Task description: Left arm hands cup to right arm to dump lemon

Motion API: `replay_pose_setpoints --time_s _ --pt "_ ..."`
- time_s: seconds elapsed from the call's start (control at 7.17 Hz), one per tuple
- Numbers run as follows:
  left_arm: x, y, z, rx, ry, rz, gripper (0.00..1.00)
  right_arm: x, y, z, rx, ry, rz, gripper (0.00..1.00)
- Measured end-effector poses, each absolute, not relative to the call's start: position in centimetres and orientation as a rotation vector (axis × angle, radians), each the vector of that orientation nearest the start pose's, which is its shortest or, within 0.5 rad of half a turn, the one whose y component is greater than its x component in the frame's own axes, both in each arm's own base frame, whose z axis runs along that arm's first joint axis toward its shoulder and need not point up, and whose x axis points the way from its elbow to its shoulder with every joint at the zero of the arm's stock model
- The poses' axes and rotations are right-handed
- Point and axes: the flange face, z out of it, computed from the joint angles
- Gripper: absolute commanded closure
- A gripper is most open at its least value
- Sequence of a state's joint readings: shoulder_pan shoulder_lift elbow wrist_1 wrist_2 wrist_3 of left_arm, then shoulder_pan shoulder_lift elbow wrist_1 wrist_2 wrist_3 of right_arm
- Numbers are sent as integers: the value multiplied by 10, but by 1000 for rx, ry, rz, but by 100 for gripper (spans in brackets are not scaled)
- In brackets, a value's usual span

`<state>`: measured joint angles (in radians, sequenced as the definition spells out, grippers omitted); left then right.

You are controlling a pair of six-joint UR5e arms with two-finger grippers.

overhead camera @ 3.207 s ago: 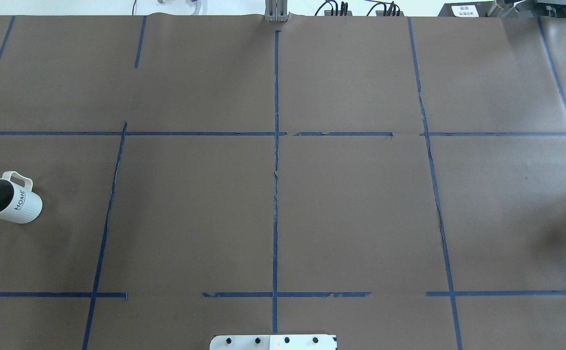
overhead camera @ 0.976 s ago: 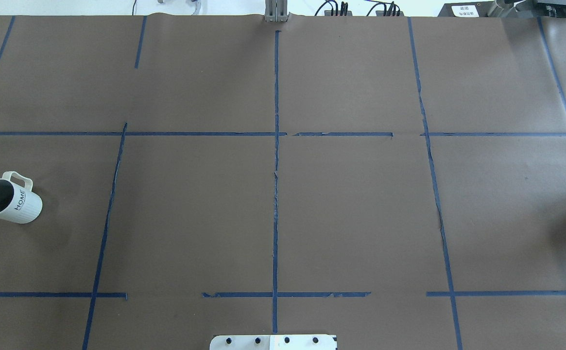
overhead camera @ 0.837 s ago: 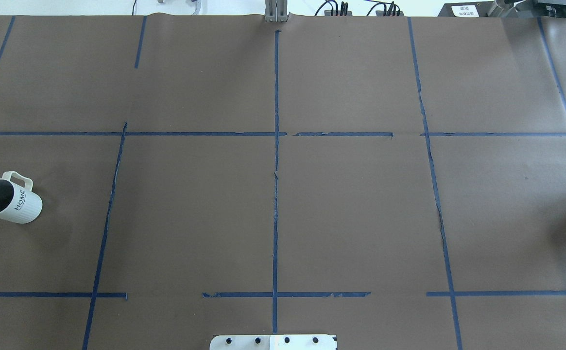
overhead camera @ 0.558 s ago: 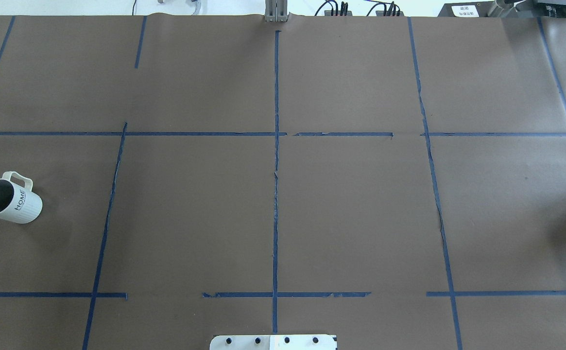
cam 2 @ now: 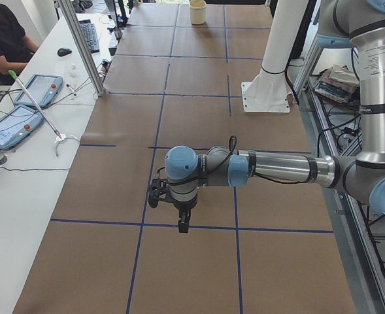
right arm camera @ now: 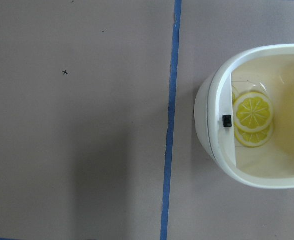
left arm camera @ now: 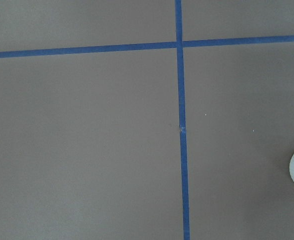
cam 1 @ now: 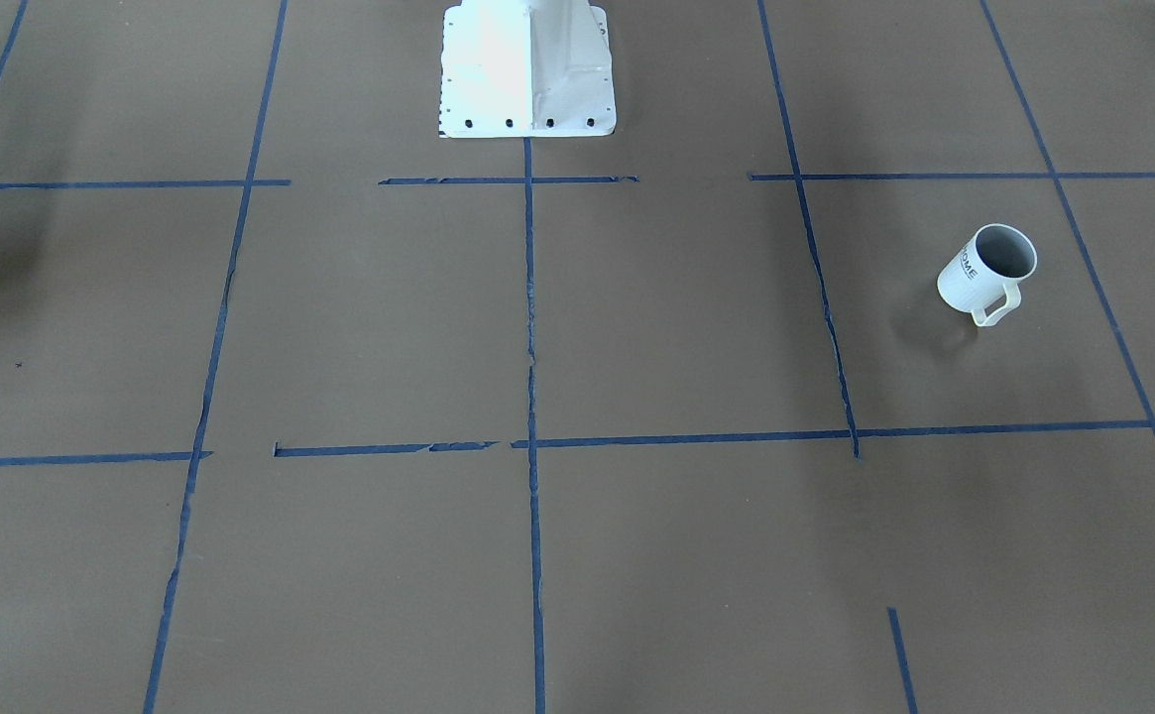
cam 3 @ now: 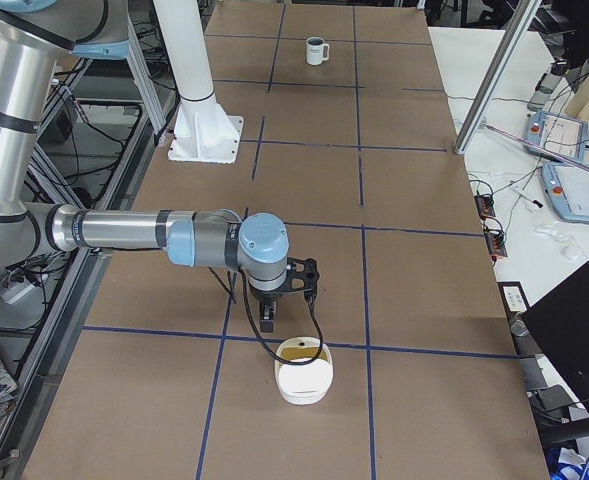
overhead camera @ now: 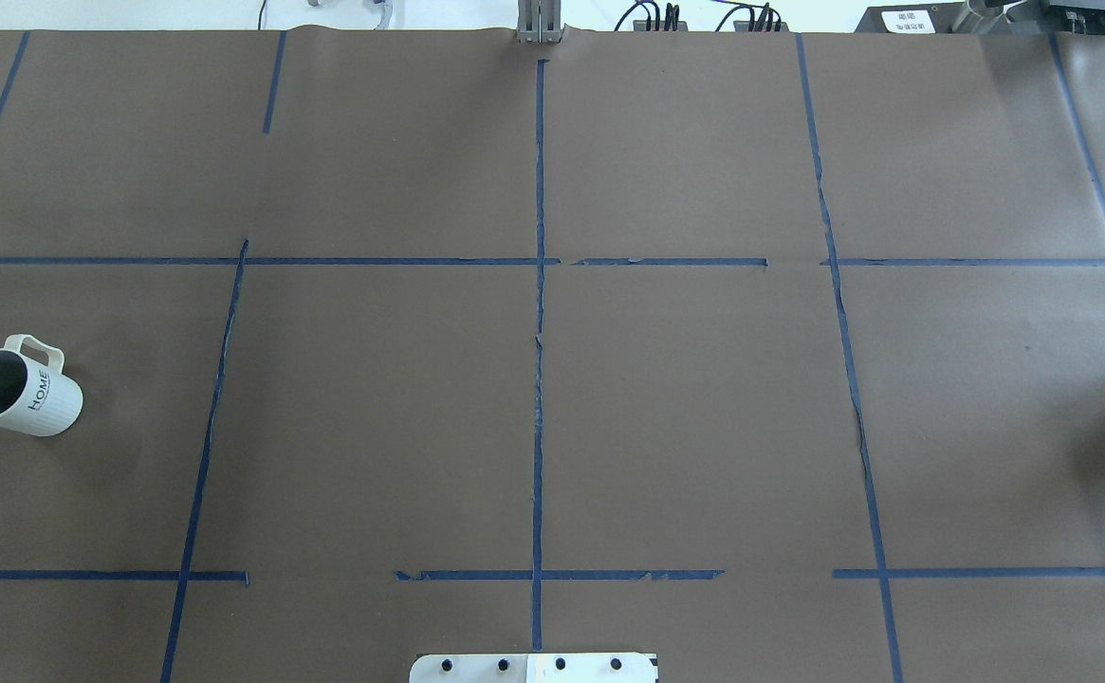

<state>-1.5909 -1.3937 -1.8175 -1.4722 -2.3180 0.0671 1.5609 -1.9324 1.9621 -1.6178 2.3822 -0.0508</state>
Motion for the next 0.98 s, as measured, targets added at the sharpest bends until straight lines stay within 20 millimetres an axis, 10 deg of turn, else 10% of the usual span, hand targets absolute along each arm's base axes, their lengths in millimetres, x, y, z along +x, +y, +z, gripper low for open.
replay_pose_setpoints --time_s 0.98 --pt "-69 -407 626 3 824 30 0 33 -347 614 -45 -791 -61 0"
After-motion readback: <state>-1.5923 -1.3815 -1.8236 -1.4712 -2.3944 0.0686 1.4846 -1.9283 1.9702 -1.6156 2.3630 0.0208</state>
